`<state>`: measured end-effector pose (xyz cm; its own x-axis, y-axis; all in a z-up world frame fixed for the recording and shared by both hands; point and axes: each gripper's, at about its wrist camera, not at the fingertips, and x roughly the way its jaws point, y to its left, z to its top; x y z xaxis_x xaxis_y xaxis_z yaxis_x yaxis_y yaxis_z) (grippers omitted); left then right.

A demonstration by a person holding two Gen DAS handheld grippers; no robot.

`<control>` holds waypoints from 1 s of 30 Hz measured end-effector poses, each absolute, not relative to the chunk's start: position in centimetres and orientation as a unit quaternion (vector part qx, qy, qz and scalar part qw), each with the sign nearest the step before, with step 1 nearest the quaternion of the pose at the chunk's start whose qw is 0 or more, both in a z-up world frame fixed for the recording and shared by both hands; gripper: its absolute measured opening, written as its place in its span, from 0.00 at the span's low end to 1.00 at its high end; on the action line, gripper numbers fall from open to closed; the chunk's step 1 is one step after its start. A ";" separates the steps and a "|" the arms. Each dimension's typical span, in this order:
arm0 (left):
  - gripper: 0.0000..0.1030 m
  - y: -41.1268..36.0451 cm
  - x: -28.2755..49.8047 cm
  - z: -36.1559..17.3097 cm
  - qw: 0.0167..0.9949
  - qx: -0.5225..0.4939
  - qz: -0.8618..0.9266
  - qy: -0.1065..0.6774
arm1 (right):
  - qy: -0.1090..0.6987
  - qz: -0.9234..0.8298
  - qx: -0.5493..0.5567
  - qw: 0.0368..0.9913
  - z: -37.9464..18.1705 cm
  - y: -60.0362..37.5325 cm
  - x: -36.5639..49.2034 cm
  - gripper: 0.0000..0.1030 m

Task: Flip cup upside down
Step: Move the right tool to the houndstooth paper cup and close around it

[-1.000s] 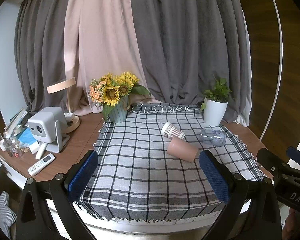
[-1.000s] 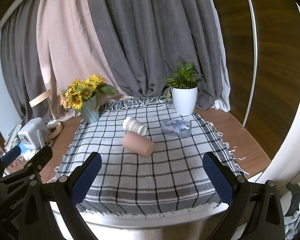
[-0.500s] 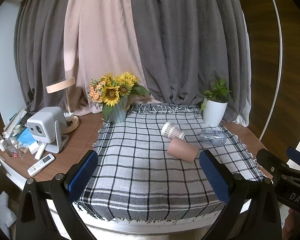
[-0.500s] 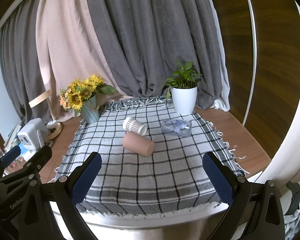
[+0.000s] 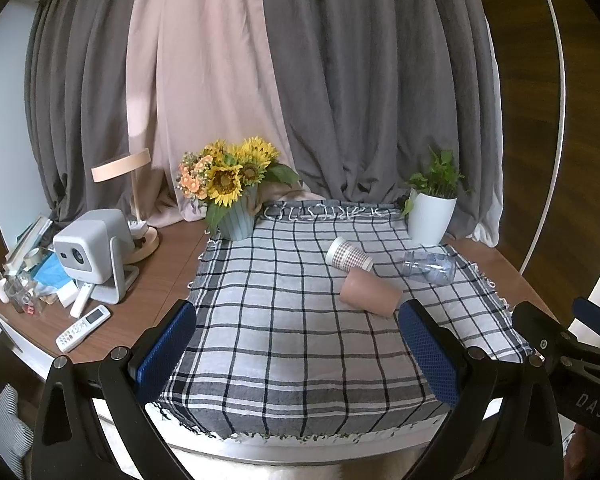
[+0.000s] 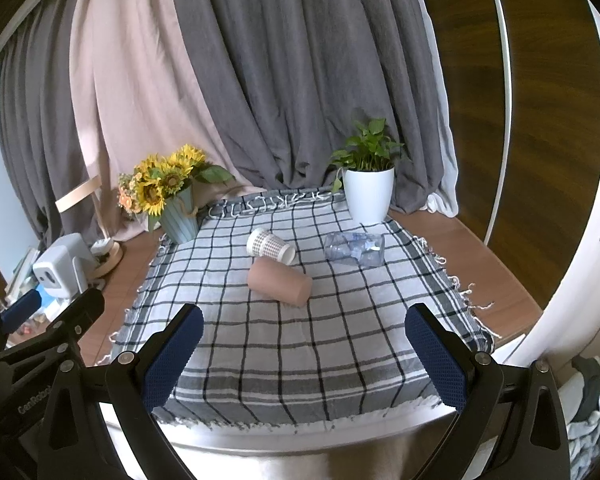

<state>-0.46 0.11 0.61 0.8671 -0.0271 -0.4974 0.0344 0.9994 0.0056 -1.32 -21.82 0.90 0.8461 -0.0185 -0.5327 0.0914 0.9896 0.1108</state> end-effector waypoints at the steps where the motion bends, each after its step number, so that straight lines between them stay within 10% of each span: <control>1: 1.00 0.2 -0.3 0.5 0.965 0.007 -0.015 0.262 | 0.277 -0.029 0.066 0.958 0.8 -21.8 -1.2 0.99; 30: 1.00 -1.4 22.5 -8.2 0.892 -0.080 0.140 0.423 | 0.439 0.105 -0.003 0.892 -5.7 -20.9 27.1 0.99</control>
<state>22.50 -1.43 -8.16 0.6024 0.1810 -0.7774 -0.3167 0.9482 -0.0246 27.13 -20.93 -5.67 0.5927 0.1846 -0.7840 -0.1890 0.9781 0.0873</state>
